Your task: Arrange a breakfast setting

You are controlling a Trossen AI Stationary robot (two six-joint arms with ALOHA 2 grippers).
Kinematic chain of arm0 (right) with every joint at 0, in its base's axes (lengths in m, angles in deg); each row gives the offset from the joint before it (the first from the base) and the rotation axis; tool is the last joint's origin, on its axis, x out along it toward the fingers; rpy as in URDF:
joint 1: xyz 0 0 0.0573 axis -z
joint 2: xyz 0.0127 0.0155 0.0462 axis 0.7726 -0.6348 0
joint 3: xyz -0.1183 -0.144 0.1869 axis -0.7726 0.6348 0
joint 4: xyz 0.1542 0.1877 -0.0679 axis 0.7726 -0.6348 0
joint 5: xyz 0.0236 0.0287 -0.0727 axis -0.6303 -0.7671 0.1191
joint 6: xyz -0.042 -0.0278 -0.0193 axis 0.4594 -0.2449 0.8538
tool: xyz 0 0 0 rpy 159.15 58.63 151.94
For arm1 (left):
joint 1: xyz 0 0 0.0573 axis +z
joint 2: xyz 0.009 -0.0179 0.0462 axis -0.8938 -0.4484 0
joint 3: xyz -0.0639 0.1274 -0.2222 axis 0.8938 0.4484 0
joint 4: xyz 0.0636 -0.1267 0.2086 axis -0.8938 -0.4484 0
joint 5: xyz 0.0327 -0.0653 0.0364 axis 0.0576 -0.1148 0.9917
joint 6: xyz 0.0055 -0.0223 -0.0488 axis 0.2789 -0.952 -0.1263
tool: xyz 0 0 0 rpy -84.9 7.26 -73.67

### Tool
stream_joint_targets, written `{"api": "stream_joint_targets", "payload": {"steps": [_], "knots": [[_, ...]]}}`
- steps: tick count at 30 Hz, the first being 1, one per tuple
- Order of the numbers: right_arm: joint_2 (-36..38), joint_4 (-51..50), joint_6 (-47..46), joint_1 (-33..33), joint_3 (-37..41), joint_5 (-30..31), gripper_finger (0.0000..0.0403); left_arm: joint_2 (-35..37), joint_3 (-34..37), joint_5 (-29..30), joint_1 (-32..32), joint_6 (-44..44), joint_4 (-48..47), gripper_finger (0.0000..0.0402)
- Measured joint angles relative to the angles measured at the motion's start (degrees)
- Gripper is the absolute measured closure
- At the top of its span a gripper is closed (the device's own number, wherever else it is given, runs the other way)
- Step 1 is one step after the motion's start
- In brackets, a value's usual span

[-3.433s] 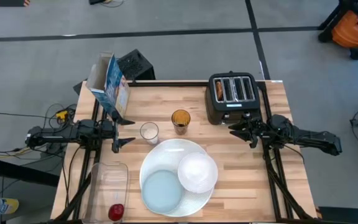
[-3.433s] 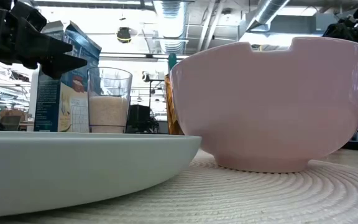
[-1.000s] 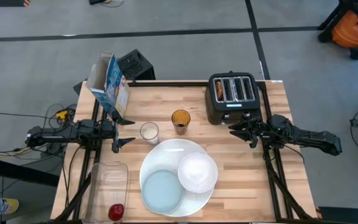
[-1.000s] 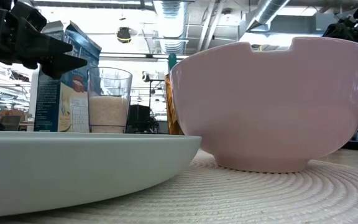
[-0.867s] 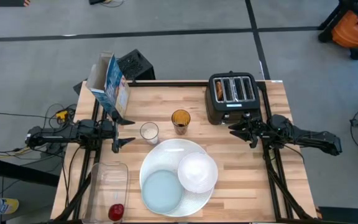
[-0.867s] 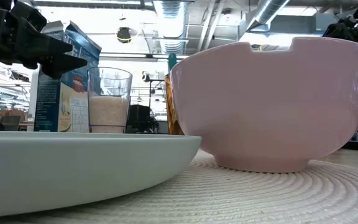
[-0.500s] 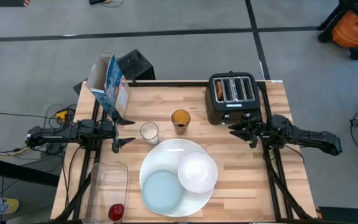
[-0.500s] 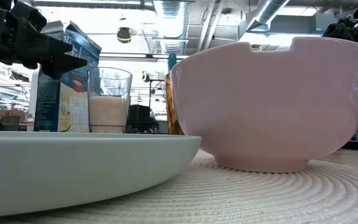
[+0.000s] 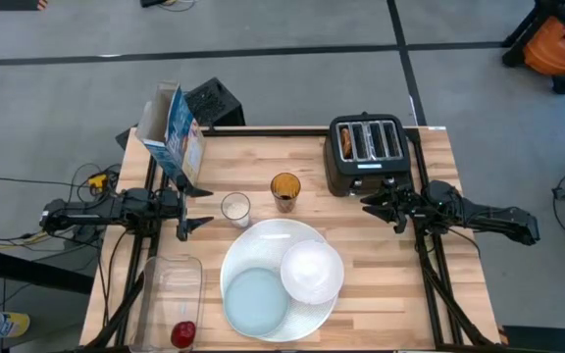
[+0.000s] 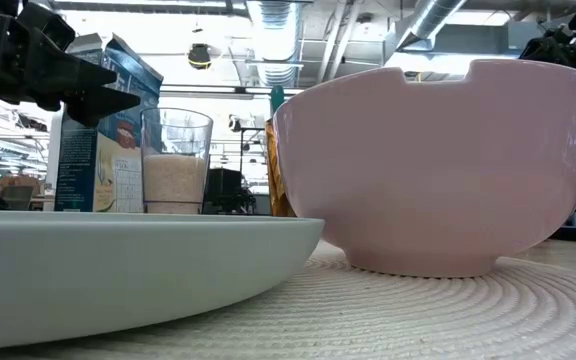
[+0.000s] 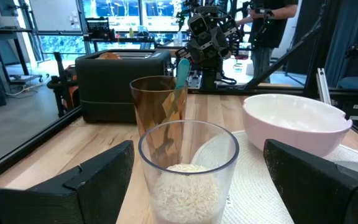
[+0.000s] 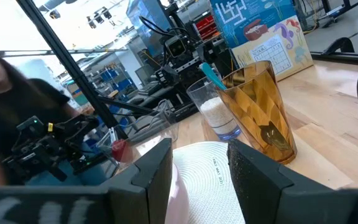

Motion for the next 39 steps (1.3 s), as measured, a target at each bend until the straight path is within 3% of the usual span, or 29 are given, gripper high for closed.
{"api": "stream_joint_targets", "payload": {"steps": [27,39], "knots": [[0.01,0.00,0.01,-0.01,0.00,0.00,0.0225,-0.01,0.00,0.02,-0.01,0.01,0.00,0.0055],[0.02,-0.01,-0.01,-0.02,0.01,0.00,0.0225,-0.01,0.00,3.06,-0.01,3.63,0.22,0.0055]]}}
